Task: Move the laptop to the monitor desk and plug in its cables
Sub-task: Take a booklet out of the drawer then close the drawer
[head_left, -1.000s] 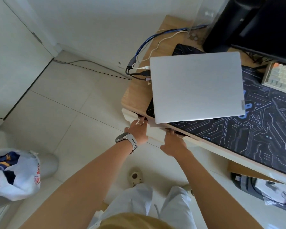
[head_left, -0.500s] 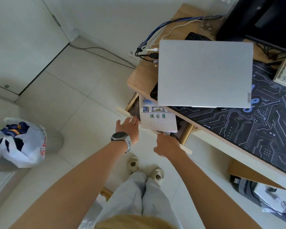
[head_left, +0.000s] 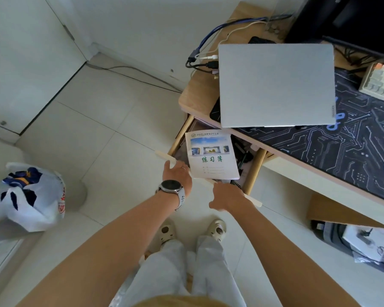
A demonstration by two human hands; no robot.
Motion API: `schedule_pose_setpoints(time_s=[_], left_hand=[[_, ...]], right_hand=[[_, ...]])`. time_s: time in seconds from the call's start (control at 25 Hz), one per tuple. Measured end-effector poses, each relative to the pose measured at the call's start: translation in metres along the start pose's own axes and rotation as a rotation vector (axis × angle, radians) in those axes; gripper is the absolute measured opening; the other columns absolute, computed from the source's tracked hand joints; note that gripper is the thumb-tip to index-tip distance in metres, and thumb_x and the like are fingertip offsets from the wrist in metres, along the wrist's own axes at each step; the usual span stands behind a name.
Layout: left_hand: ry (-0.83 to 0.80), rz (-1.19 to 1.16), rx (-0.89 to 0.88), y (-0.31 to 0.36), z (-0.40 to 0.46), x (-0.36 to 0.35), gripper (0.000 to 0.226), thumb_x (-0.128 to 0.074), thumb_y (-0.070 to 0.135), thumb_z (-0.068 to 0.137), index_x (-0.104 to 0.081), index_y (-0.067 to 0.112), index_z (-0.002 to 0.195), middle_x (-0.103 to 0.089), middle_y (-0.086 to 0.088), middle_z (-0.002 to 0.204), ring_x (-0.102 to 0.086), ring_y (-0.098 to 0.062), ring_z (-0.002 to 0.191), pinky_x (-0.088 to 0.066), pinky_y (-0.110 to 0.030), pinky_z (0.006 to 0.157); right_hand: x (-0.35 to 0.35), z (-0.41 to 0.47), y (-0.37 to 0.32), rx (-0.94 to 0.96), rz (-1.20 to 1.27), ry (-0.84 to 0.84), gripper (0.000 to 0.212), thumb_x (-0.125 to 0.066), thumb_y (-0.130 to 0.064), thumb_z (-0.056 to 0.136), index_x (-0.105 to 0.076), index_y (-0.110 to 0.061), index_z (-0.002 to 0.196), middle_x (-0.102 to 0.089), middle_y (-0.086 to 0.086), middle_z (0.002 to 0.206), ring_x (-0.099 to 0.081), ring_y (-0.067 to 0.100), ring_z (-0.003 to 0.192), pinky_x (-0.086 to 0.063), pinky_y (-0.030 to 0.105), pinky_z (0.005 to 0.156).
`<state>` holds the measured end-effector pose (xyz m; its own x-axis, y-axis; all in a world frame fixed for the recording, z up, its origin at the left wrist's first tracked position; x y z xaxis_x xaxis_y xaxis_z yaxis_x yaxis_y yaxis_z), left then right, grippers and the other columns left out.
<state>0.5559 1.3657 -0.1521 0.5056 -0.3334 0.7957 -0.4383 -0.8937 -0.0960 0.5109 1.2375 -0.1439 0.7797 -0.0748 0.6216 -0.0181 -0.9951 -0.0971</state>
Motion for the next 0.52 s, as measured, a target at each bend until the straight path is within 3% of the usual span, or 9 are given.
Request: schedule_pose_setpoints(time_s=[0.28, 0.52], left_hand=[[-0.019, 0.085, -0.141, -0.011, -0.03, -0.01, 0.03, -0.049, 0.025, 0.092, -0.057, 0.016, 0.12, -0.058, -0.002, 0.122, -0.039, -0.025, 0.123, -0.026, -0.049, 0.11], [-0.08, 0.074, -0.22, -0.017, -0.058, -0.035, 0.026, -0.048, 0.025, 0.095, -0.059, 0.013, 0.115, -0.06, -0.005, 0.118, -0.042, -0.027, 0.12, -0.03, -0.048, 0.108]], right_hand=[[-0.036, -0.01, -0.026, -0.107, 0.126, 0.008, 0.02, -0.058, -0.031, 0.081, -0.052, -0.012, 0.087, -0.055, 0.006, 0.095, -0.055, 0.023, 0.084, -0.046, 0.031, 0.069], [-0.066, -0.025, -0.042, -0.135, 0.226, -0.032, 0.031, -0.056, -0.029, 0.082, -0.06, -0.008, 0.105, -0.064, 0.008, 0.104, -0.061, 0.025, 0.095, -0.048, 0.033, 0.076]])
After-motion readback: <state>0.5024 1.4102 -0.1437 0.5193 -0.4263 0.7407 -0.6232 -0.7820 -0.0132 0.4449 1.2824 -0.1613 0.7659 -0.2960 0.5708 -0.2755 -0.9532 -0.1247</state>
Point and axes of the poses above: each hand's wrist, its own z-axis towards the middle knuckle, its own x-axis out of the back of the hand, y = z × x, the point moved 4 cm from there along z, towards the middle knuckle
